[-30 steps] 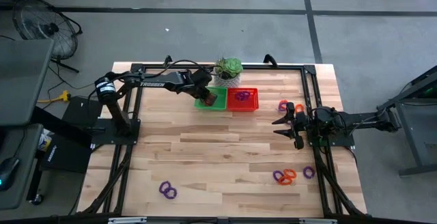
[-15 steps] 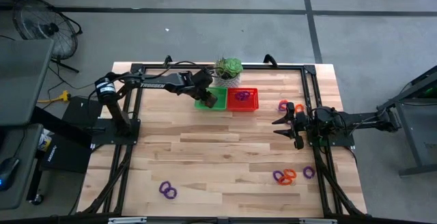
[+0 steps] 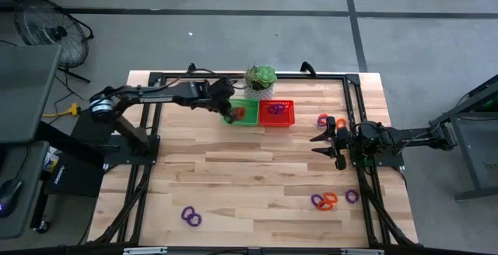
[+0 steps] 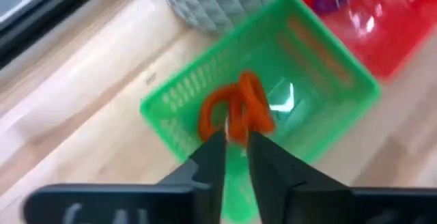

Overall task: Sort spring keychains
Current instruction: Put the purple spring keychain into the orange bin

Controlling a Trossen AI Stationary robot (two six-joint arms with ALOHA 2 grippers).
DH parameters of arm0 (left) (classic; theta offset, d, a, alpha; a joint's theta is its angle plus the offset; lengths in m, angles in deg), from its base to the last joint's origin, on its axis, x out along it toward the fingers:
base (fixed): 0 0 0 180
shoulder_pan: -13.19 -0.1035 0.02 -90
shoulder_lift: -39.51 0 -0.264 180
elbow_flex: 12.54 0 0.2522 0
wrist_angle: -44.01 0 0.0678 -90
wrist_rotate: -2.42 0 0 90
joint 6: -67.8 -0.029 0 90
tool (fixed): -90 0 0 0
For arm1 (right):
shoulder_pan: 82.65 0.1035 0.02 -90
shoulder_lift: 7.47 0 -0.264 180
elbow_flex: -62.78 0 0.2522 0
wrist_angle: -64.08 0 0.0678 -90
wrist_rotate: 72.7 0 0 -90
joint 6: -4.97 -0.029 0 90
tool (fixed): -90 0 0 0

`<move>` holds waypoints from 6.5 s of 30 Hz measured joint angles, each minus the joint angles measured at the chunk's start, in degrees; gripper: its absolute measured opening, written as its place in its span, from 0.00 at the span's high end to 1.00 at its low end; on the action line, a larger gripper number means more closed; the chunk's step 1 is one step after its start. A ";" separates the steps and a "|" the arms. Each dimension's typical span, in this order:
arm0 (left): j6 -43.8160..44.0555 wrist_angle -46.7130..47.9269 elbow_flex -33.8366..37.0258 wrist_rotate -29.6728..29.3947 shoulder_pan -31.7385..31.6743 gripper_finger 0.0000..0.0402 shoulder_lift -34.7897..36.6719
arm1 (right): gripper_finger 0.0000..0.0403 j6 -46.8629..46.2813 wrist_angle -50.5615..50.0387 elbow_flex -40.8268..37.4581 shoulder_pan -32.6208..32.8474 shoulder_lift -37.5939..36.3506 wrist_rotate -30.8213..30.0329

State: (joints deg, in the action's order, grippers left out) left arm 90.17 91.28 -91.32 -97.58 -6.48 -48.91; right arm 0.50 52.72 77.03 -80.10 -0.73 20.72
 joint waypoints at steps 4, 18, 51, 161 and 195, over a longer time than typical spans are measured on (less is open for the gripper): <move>-2.14 4.00 0.08 -1.25 2.92 0.98 3.93 | 0.61 0.00 0.00 0.00 0.00 0.00 0.00; 10.74 9.99 18.73 -0.61 22.78 1.00 25.93 | 0.60 0.00 -0.05 0.00 0.00 0.00 0.00; 59.54 14.49 25.65 2.42 64.17 1.00 23.40 | 0.60 0.00 0.01 0.01 0.00 0.00 0.00; 0.52 10.19 -2.90 8.59 62.73 0.98 -14.95 | 0.61 0.00 0.00 0.01 0.00 0.00 -0.02; 3.44 12.96 -8.93 -11.87 48.41 0.99 -3.23 | 0.61 0.00 0.00 0.00 0.00 0.00 0.00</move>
State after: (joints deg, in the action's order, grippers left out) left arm 93.61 104.24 -100.25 -109.45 41.93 -52.15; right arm 0.50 52.71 77.03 -80.10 -0.73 20.72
